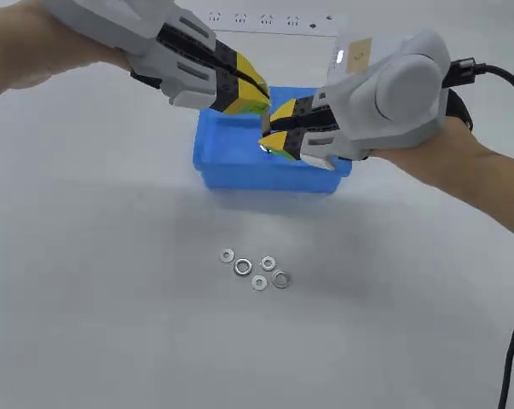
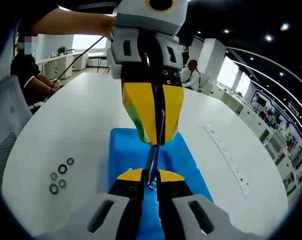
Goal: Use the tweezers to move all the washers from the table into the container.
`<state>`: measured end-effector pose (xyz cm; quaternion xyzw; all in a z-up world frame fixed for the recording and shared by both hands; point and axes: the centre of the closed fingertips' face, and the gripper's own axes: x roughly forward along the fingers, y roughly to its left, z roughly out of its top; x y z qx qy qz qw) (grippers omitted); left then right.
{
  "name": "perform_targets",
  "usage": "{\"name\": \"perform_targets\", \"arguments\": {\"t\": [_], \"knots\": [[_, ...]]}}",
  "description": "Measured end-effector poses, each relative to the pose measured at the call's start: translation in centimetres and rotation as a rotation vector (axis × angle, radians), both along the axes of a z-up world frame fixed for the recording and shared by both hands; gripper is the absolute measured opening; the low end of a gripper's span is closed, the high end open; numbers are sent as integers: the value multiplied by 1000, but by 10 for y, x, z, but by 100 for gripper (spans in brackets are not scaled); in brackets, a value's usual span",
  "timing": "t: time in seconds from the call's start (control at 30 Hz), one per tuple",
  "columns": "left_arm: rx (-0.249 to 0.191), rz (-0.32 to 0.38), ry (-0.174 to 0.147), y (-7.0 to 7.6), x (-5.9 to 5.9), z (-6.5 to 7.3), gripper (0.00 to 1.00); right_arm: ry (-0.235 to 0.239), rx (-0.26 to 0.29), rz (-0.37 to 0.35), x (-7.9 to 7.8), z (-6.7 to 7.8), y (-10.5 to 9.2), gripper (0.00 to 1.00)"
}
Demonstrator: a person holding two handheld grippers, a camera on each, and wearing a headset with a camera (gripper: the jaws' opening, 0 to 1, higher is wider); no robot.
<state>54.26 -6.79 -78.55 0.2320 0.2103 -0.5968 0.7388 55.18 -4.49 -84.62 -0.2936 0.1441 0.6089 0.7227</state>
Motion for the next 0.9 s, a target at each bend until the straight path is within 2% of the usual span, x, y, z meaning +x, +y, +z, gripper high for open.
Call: {"name": "perform_targets", "arguments": {"t": [0.13, 0.23, 0.47, 0.5, 0.6, 0.77, 0.87, 0.9], "knots": [[-5, 5, 11, -1, 0, -5, 6, 10, -7, -2, -3, -4, -2, 10], [-16, 9, 14, -3, -1, -4, 6, 18, 3, -9, -5, -3, -4, 10], [-7, 2, 13, -4, -2, -3, 6, 18, -5, -12, -7, -1, -3, 11], [-11, 3, 23, -4, -2, -3, 6, 16, -6, -11, -7, 0, -3, 11], [-20, 5, 26, -6, -2, 1, 6, 7, -4, -6, -9, 3, -2, 12], [-37, 3, 7, -6, -3, 13, 6, -1, -8, -10, -7, 8, -2, 12], [-44, 0, -7, -6, -5, 21, 6, -5, 5, -16, -9, 16, -2, 12], [-46, 0, -13, -6, -6, 24, 6, -7, 9, -17, -7, 15, -3, 12]]}}
